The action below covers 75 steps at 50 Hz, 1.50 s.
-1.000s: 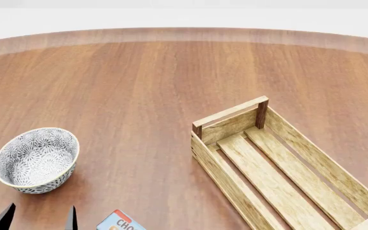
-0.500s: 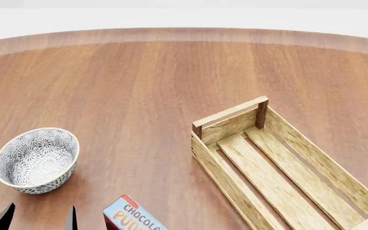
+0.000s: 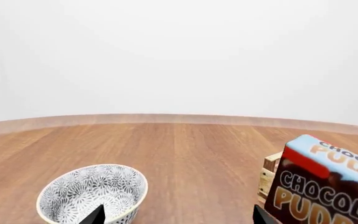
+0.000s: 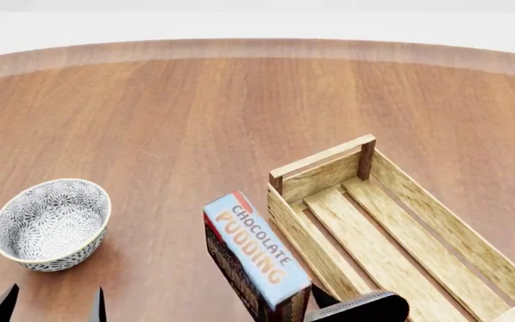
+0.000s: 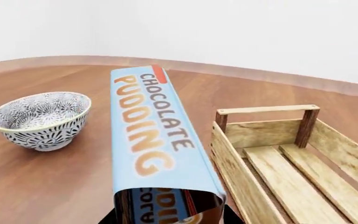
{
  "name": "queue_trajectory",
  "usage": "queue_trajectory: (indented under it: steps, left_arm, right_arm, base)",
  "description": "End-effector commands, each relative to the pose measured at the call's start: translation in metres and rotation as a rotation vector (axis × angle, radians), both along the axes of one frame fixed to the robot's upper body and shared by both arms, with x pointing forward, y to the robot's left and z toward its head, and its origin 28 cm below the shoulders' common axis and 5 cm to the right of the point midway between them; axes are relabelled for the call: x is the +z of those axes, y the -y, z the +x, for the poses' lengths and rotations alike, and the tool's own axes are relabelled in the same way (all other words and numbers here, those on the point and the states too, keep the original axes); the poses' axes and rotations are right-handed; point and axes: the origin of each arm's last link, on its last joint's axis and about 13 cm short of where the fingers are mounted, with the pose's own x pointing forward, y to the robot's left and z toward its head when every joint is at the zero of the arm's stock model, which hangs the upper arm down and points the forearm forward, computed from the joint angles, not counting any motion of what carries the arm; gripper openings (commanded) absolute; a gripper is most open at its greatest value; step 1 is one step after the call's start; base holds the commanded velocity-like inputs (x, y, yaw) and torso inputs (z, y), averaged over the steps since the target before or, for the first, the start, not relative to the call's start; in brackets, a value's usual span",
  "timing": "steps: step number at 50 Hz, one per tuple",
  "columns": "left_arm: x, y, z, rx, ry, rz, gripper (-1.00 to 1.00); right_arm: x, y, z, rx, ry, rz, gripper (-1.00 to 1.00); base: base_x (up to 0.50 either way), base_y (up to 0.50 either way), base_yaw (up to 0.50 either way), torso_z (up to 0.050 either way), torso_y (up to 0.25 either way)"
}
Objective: Pick up the chocolate pudding and put it in the tray.
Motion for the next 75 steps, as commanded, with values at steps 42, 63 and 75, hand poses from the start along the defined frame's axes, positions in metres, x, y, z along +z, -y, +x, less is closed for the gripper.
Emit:
queue_trajectory:
  steps: [42,63,75]
  left_arm:
    - [-0.001,-0.001,0.001,0.005,-0.001,-0.002,1.00]
    - [-0.001,-0.001,0.001,0.007,-0.003,-0.001,1.00]
    - [-0.002,-0.001,0.002,0.008,-0.004,-0.001,1.00]
  right_arm:
    - [0.011,0.049,0.053,-0.412,0.043,0.001,-1.00]
    - [-0.005,0.070,0.065,-0.565,0.022,-0.002,-1.00]
    - [-0.012,0.076,0.068,-0.614,0.007,0.007,-1.00]
  base:
    - [0.00,0.00,0.00,0.000,0.000]
    - [0.00,0.00,0.00,0.000,0.000]
    - [0.00,0.00,0.00,0.000,0.000]
